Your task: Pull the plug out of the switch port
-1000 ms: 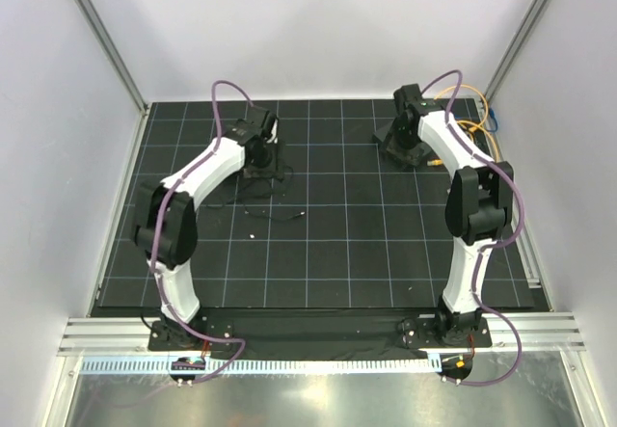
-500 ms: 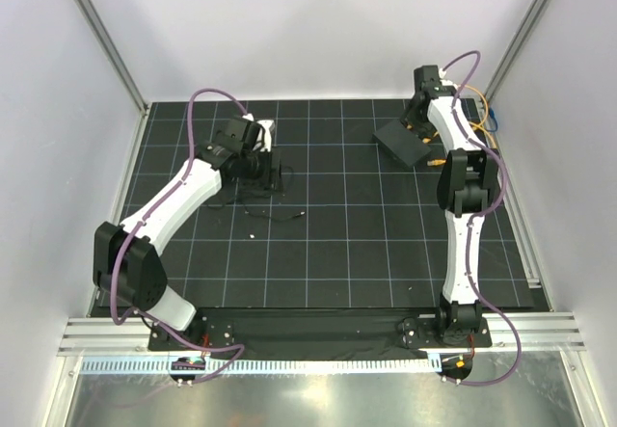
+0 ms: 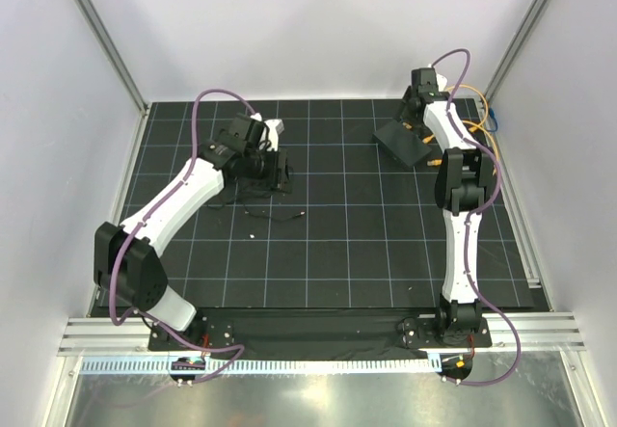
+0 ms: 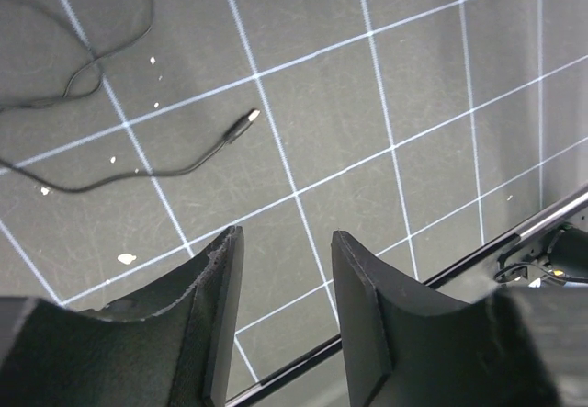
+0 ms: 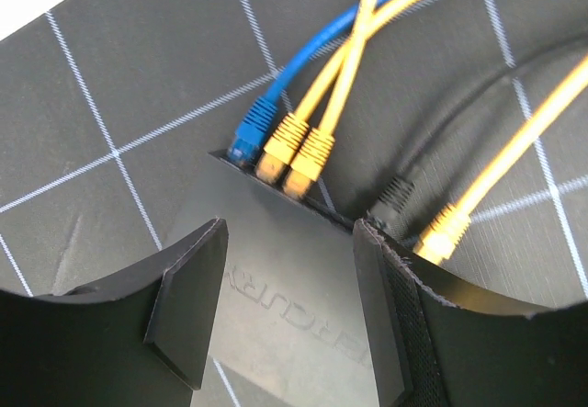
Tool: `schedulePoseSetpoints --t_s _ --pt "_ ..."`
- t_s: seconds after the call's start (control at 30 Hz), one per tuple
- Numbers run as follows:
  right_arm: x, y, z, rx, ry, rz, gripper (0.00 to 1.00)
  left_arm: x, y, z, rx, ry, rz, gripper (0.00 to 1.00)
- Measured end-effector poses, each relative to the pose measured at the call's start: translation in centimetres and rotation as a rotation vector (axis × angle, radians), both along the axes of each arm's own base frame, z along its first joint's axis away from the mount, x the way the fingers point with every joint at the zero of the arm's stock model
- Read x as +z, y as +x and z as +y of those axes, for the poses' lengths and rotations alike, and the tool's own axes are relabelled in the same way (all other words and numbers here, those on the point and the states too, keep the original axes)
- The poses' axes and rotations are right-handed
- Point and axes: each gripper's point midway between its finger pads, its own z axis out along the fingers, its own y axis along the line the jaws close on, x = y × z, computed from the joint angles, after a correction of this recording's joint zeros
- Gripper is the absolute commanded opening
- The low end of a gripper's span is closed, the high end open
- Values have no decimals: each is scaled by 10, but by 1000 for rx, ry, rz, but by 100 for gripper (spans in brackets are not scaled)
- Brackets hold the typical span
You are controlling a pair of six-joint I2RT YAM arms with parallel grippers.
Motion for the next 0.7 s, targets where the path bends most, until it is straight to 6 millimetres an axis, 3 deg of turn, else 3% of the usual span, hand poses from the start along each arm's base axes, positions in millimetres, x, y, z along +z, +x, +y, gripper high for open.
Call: schedulePoseSetpoints --t_s 0.27,0.7 --pt "-21 5 3 70 28 13 65 6 3 -13 -26 -11 -7 47" --pt "-28 7 12 159 113 4 63 13 9 -35 -72 -13 -17 47"
